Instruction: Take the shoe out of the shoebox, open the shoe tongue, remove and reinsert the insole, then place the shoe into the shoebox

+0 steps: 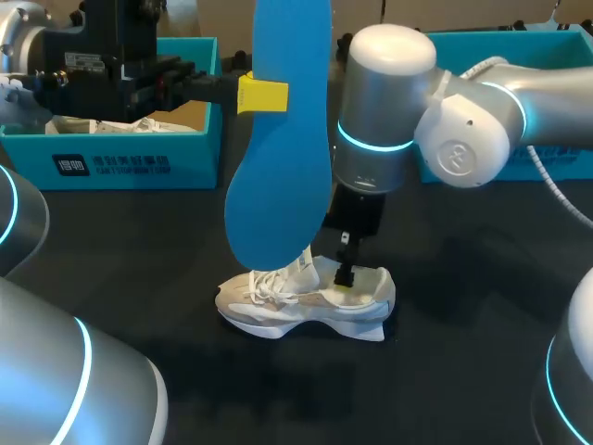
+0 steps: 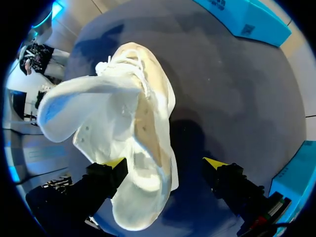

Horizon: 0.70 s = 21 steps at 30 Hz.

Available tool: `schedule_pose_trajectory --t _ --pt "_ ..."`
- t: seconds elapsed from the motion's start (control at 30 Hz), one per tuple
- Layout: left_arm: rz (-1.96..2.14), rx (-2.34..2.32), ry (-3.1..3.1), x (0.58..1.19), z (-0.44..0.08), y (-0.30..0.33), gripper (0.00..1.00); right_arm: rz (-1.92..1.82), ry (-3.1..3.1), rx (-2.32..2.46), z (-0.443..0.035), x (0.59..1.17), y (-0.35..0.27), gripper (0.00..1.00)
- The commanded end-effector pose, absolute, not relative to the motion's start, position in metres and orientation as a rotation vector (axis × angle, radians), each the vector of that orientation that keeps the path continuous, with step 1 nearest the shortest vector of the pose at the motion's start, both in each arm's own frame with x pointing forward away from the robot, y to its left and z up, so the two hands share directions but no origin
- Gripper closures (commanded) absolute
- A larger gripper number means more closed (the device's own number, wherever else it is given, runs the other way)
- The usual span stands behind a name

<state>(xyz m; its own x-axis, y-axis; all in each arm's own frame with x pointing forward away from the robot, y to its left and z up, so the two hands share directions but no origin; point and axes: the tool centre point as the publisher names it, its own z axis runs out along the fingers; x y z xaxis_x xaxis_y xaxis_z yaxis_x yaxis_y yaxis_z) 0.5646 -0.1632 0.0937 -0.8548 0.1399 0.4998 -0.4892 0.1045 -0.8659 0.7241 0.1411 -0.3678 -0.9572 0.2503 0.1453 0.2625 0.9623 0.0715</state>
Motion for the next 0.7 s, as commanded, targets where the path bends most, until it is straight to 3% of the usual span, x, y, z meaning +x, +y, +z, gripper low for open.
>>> schedule_pose_trajectory --t 0.03,0.1,0.13,0.17,0.23,0.3,0.7 --pt "1.799 0.337 -1.927 0.565 0.094 -0.164 1.0 -0.157 -2.967 -0.387 -0.385 0.727 0.144 0.0" --pt "1.799 0.337 -1.927 0.565 0.094 -0.164 1.0 -0.161 -2.966 -0.386 -0.388 0.728 0.146 0.0" --pt "1.799 0.337 -1.927 0.565 0.094 -0.164 1.0 -0.164 -2.963 -0.384 -0.391 0.728 0.147 0.39" --pt "1.799 0.337 -1.927 0.565 0.094 -0.164 1.0 -0.166 -2.962 -0.382 -0.393 0.728 0.147 0.54" --pt "1.799 0.337 -1.927 0.565 0.094 -0.164 1.0 -0.17 -2.96 -0.381 -0.395 0.728 0.148 0.69" --pt "1.799 0.337 -1.927 0.565 0.094 -0.164 1.0 -0.172 -2.957 -0.382 -0.396 0.727 0.149 1.0" --pt "1.799 0.337 -1.927 0.565 0.094 -0.164 1.0 -0.133 -2.93 -0.374 -0.392 0.722 0.15 1.0"
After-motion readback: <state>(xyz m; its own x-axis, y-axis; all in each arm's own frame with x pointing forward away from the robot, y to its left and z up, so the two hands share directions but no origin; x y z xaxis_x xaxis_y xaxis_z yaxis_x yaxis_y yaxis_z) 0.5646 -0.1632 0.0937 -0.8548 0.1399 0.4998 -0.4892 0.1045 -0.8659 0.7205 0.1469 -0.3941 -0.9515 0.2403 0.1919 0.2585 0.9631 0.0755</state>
